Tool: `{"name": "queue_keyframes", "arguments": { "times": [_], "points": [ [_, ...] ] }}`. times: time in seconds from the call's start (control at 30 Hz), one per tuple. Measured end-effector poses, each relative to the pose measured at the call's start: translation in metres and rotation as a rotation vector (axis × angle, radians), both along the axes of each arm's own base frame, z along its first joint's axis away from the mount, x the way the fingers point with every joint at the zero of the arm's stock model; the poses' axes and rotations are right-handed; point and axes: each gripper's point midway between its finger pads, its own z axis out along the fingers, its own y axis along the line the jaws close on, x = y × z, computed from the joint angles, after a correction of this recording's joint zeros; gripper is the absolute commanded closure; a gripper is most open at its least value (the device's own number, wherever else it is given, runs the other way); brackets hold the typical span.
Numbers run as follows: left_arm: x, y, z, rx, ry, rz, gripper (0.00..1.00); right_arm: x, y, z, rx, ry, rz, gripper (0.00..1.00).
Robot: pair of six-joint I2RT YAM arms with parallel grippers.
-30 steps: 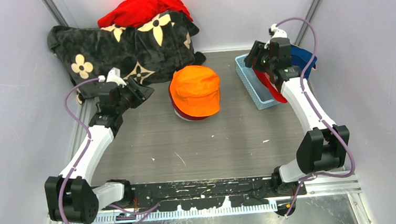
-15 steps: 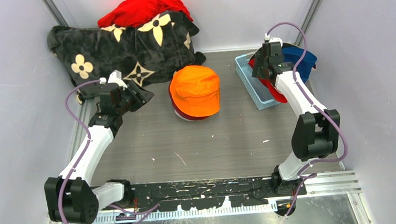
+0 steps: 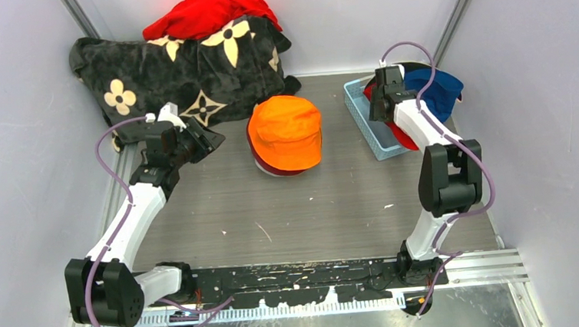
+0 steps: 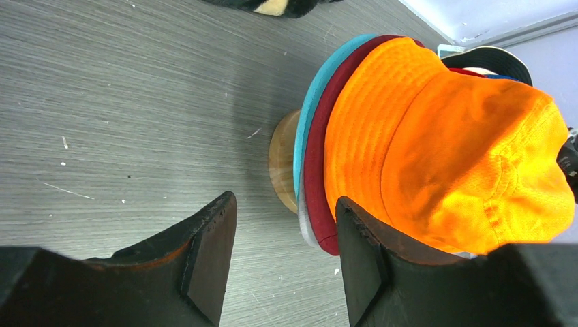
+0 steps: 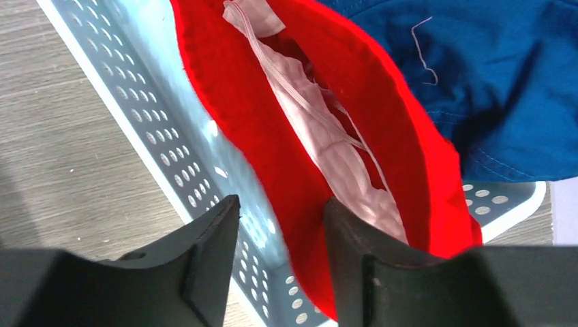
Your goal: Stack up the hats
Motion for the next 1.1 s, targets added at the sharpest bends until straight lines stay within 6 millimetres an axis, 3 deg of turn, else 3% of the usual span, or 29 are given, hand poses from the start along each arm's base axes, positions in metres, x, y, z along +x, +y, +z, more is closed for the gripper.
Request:
{"name": "queue_keyframes", "arguments": {
  "times": [0.1,0.2,0.3,0.47,0.7,0.8,0.9,1.1],
  "points": [
    [0.000,0.000,0.000,0.000,-0.001,0.000,0.44,0.002,-0.002,-0.011,-0.014,0.029,-0.002,0.97],
    [0.000,0.000,0.000,-0.001,-0.001,-0.001,0.44,0.005,-0.005,-0.010,-0.034,0.041,-0.009,0.99],
    [0.000,0.000,0.000,-0.001,0.000,-0.001,0.45,0.012,-0.005,0.007,-0.040,0.020,-0.012,0.99],
    [0.001,-0.001,0.005,-0.005,-0.008,-0.007,0.45,0.021,0.009,0.068,0.020,-0.112,0.020,0.99],
    [0.002,-0.002,0.011,-0.011,-0.022,-0.008,0.45,0.016,0.055,0.221,0.249,-0.471,0.185,0.99],
    [0.002,-0.002,0.012,-0.011,-0.025,-0.008,0.45,0.007,0.078,0.266,0.363,-0.591,0.272,0.99],
    [0.002,-0.002,0.014,-0.012,-0.028,-0.008,0.45,0.006,0.101,0.292,0.481,-0.661,0.360,0.99],
    [-0.002,-0.002,0.025,-0.019,-0.059,-0.006,0.45,0.015,0.148,0.314,0.732,-0.726,0.520,0.99]
  ]
}}
